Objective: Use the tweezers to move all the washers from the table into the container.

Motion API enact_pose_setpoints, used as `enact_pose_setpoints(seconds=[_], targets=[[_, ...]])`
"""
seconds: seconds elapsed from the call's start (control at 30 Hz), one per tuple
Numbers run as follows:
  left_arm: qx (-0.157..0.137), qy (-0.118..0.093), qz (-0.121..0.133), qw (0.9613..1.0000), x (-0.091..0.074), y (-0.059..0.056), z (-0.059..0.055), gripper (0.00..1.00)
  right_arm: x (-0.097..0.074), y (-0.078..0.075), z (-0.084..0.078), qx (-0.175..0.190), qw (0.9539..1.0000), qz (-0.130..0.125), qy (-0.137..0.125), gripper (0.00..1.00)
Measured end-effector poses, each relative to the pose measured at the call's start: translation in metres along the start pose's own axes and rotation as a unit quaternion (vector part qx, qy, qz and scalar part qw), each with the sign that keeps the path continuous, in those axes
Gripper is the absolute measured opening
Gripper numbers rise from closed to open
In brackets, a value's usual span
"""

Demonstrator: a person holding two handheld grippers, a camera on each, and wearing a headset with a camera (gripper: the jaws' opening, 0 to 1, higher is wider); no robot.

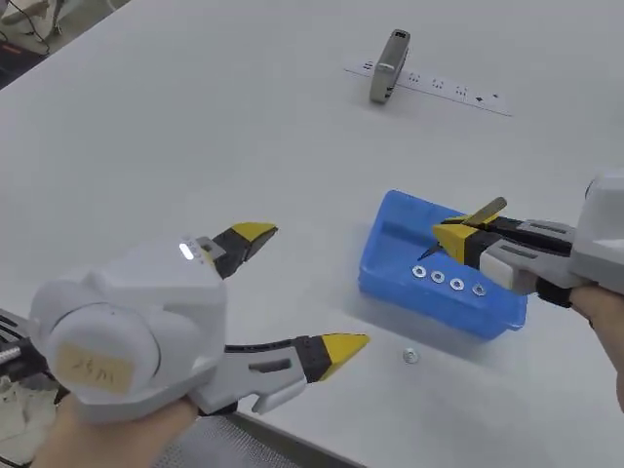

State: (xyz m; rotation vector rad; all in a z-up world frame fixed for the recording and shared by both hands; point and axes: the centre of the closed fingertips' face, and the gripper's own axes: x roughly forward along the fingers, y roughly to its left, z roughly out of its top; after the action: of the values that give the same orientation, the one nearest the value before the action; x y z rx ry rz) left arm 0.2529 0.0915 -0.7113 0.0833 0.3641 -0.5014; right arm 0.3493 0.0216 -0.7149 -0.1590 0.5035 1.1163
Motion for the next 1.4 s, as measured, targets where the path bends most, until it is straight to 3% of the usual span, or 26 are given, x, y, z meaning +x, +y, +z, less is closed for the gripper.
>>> enact_pose_setpoints(seconds=[0.2, 0.3, 0.57, 0.8, 0.97, 1.2, 1.4], targets=[[0.001, 0.001, -0.001, 1.0000, 0.000, 0.000, 0.000, 0.75, -0.016, 0.020, -0.001, -0.008, 0.9998, 0.019, -0.006, 0.03], [0.002, 0.000, -0.001, 1.0000, 0.000, 0.000, 0.000, 0.75, -0.019, 0.028, -0.011, -0.004, 0.9995, 0.030, 0.004, 0.03], [0.006, 0.003, -0.005, 1.0000, 0.001, -0.002, -0.001, 0.75, -0.013, 0.039, -0.058, 0.004, 0.9975, 0.045, 0.054, 0.03], [0.006, 0.003, -0.003, 1.0000, 0.000, -0.001, -0.001, 0.75, -0.009, 0.047, -0.078, 0.002, 0.9953, 0.058, 0.077, 0.03], [0.007, 0.003, -0.004, 1.0000, 0.000, -0.001, 0.000, 0.75, -0.009, 0.046, -0.084, -0.019, 0.9937, 0.057, 0.094, 0.03], [0.008, 0.003, -0.005, 1.0000, 0.001, -0.002, 0.000, 0.75, -0.009, 0.055, -0.085, -0.027, 0.9925, 0.068, 0.097, 0.03], [0.012, 0.007, -0.008, 0.9999, 0.001, -0.004, -0.001, 0.75, -0.010, 0.062, -0.087, -0.071, 0.9895, 0.072, 0.103, 0.03]])
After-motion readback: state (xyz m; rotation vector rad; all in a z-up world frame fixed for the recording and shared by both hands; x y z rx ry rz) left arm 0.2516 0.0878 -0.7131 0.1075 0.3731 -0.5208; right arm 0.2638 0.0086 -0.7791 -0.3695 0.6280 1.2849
